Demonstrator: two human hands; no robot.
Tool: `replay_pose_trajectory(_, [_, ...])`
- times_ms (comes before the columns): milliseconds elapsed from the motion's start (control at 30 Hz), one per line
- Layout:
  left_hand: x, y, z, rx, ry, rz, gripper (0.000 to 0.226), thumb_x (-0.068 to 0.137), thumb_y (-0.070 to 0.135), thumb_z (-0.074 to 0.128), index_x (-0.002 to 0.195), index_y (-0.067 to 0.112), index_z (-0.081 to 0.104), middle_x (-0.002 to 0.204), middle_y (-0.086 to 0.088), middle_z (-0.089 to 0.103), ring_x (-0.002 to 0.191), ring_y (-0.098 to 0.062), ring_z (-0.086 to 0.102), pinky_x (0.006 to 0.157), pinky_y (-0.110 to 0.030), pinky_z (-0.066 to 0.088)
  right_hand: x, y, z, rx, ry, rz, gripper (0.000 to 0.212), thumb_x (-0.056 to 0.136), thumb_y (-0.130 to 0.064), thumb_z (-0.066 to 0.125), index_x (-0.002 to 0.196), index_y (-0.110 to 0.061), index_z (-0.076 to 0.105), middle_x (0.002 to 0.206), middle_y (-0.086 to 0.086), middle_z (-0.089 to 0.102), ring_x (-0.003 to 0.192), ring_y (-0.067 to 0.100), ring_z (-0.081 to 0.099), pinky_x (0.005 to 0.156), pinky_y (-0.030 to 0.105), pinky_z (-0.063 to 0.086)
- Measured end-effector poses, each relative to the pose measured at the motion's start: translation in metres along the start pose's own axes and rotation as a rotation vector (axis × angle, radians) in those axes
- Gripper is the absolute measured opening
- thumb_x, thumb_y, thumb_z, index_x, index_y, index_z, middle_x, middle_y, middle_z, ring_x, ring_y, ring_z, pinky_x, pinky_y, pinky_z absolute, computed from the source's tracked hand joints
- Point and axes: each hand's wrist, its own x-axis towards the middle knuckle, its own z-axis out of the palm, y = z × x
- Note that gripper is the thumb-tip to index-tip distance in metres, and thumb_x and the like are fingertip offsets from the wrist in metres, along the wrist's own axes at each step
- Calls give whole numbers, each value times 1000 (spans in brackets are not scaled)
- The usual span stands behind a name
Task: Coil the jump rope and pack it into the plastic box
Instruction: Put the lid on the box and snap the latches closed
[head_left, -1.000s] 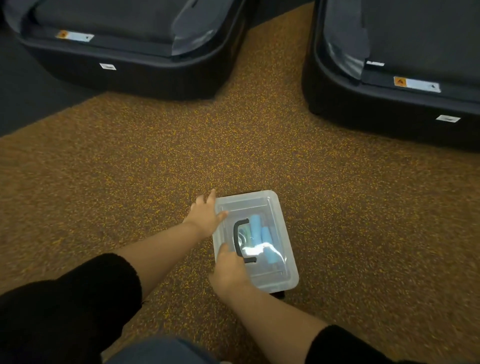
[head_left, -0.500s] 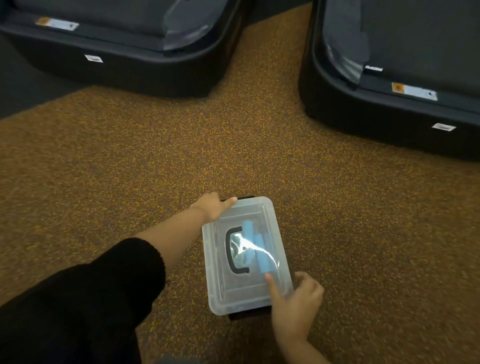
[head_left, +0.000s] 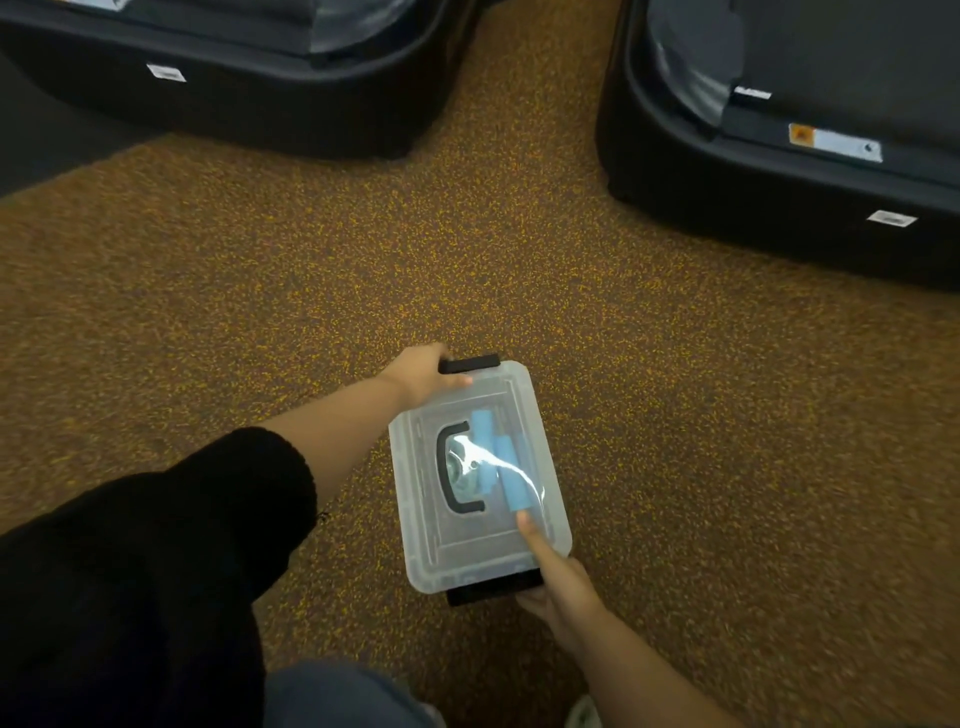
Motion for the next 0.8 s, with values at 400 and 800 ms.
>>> replay_pose_trajectory(400, [-12, 19, 15, 163, 189, 21, 38, 93, 37, 51, 119, 10, 58, 110, -17, 65, 100, -35, 62, 80, -39, 50, -5, -9, 7, 5, 179, 78, 62, 64, -41, 82, 103, -3, 51, 100, 21, 66, 75, 35, 70, 73, 45, 59])
replay_pose_trajectory(800, [-14, 27, 27, 486, 251, 63, 39, 100, 33, 35, 119, 1, 48, 122, -18, 57, 112, -34, 55, 89, -39, 42, -4, -20, 21, 54, 262, 146, 74, 70, -34, 79, 124, 3, 44, 96, 24, 59, 63, 37, 62, 84, 54, 54])
